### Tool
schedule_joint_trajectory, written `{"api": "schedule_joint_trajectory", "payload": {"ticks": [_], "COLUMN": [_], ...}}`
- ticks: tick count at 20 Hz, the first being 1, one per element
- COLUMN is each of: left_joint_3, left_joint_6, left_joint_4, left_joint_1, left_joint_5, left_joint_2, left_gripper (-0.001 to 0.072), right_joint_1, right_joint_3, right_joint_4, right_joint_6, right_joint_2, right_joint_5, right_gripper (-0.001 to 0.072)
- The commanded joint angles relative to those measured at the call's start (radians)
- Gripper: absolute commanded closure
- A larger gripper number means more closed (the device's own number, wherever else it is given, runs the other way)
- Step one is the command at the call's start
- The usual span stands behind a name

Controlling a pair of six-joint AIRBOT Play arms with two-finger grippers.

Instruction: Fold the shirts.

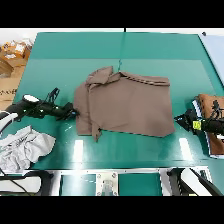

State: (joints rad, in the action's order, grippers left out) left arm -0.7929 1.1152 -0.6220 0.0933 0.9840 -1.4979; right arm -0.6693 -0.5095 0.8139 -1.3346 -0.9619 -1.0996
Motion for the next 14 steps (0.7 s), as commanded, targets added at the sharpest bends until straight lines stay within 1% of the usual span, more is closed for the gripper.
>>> {"api": "schedule_joint_trajectory", "payload": {"ticks": [1,2,4,5,6,7,8,9,10,12,14], "left_joint_3": [-0.043,-0.058,-0.077,-0.079,-0.079,-0.079,-0.080,-0.080,-0.080,-0.080,-0.081], "left_joint_6": [-0.051,-0.051,-0.055,-0.071,-0.088,-0.097,-0.097,-0.101,-0.104,-0.105,-0.122], "left_joint_4": [0.019,0.019,0.016,0.017,0.016,0.020,0.019,0.019,0.019,0.019,0.019], "left_joint_1": [0.037,0.057,0.070,0.068,0.065,0.065,0.065,0.065,0.065,0.065,0.065], "left_joint_5": [0.023,0.049,0.087,0.105,0.124,0.138,0.144,0.147,0.151,0.152,0.153], "left_joint_2": [-0.021,-0.018,-0.016,-0.016,-0.016,-0.016,-0.016,-0.016,-0.016,-0.016,-0.016], "left_gripper": [0.0688,0.0688,0.0688,0.0688,0.0688,0.0688,0.0688,0.0688,0.0688,0.0688,0.0688], "right_joint_1": [0.000,0.000,0.000,0.002,0.008,0.016,0.026,0.040,0.054,0.077,0.091], "right_joint_3": [0.002,0.002,0.002,0.002,0.004,0.014,0.032,0.054,0.082,0.149,0.201], "right_joint_4": [0.024,0.072,0.169,0.214,0.237,0.238,0.232,0.229,0.225,0.201,0.142], "right_joint_6": [-0.036,-0.097,-0.173,-0.210,-0.235,-0.237,-0.237,-0.239,-0.254,-0.263,-0.253], "right_joint_2": [-0.002,-0.001,-0.001,-0.001,0.000,0.000,-0.001,-0.001,-0.001,-0.001,-0.007], "right_joint_5": [-0.009,-0.031,-0.105,-0.146,-0.161,-0.160,-0.150,-0.130,-0.098,-0.014,0.086], "right_gripper": [0.0413,0.0381,0.0382,0.0381,0.0381,0.0380,0.0360,0.0270,0.0238,0.0239,0.0251]}}
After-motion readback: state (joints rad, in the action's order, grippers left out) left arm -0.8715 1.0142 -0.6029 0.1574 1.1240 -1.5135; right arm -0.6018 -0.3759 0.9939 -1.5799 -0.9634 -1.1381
